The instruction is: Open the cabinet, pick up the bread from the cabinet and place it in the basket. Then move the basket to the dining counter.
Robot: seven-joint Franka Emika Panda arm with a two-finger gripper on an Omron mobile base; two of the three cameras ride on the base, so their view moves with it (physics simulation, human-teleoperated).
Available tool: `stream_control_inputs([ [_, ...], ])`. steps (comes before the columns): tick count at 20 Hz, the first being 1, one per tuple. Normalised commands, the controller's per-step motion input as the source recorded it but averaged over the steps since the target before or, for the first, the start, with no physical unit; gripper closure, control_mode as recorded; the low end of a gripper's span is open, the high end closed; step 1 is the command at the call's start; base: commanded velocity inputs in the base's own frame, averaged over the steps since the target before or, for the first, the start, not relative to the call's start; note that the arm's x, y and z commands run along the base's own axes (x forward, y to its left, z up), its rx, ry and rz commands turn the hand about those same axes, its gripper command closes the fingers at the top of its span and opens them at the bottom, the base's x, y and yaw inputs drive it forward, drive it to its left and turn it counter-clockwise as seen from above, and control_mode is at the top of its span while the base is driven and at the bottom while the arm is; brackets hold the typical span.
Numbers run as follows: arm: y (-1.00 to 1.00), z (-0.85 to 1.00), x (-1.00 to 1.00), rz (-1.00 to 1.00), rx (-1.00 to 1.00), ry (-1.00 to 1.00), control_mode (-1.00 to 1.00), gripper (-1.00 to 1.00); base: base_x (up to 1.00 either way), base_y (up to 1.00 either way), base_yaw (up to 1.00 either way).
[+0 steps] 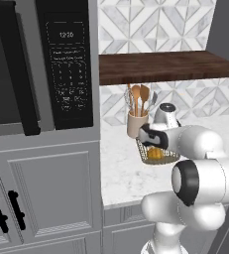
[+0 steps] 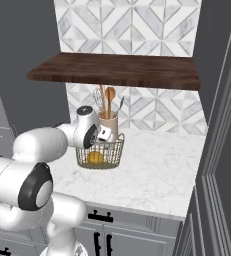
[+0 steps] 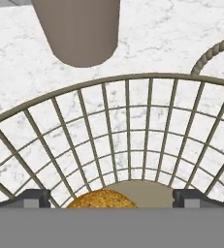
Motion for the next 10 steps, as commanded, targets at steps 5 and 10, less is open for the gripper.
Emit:
stream_control_inputs([
  [5,-0.05,0.29,-0.16,-0.02,0.0,-0.05,-1.0,-1.0,0.0,0.0,0.0],
  [10,-0.03,-0.01,0.06,0.0,0.01,-0.01,-1.0,-1.0,0.0,0.0,0.0],
])
